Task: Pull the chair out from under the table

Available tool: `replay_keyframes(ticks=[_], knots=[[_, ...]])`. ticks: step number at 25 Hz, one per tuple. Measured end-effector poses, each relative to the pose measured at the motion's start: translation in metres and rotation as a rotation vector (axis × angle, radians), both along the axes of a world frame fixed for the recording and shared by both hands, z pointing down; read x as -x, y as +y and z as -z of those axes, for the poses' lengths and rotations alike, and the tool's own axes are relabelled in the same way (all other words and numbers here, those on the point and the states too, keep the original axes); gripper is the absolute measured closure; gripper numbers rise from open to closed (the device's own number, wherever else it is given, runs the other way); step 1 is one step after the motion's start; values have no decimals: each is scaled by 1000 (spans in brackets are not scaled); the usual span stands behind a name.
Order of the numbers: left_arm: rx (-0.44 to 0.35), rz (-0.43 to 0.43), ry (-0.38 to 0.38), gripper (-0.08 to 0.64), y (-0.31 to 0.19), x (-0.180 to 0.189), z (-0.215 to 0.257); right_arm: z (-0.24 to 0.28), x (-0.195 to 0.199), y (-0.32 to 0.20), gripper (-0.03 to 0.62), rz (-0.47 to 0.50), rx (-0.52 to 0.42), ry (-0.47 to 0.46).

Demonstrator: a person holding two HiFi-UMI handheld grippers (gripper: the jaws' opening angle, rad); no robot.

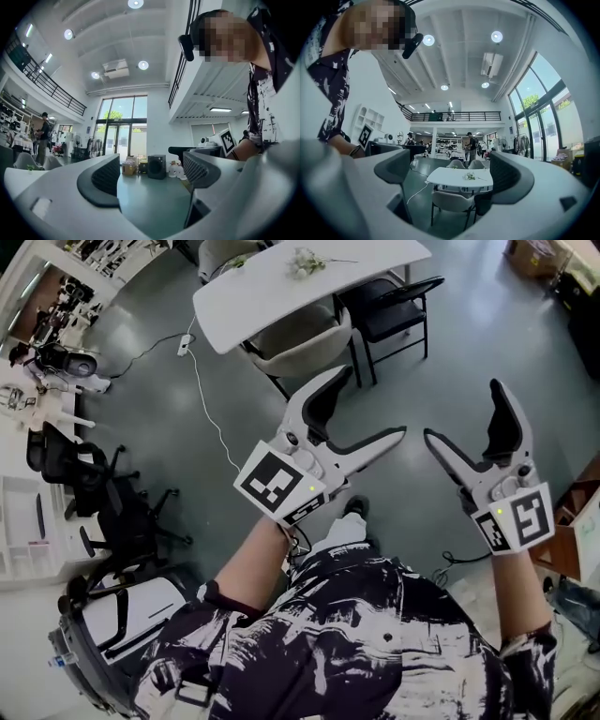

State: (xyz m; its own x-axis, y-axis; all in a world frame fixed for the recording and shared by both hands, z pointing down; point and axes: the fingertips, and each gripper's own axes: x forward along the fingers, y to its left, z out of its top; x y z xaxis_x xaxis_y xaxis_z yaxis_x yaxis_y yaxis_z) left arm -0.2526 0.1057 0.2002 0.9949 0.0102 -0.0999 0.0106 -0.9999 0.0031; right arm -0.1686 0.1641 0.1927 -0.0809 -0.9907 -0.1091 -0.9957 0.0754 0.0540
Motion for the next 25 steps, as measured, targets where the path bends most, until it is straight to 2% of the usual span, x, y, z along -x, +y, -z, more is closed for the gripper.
replay_keyframes(ticks=[13, 20, 25], knots=[[28, -159, 56, 140, -40, -138, -14, -11, -118, -25, 98, -143, 48, 61], [73, -169, 52, 141, -97, -218, -28, -17, -195, -90, 98, -135, 97, 58], [65, -173, 25, 141, -134, -265, -34, -18, -238, -138, 98, -109, 93, 59]])
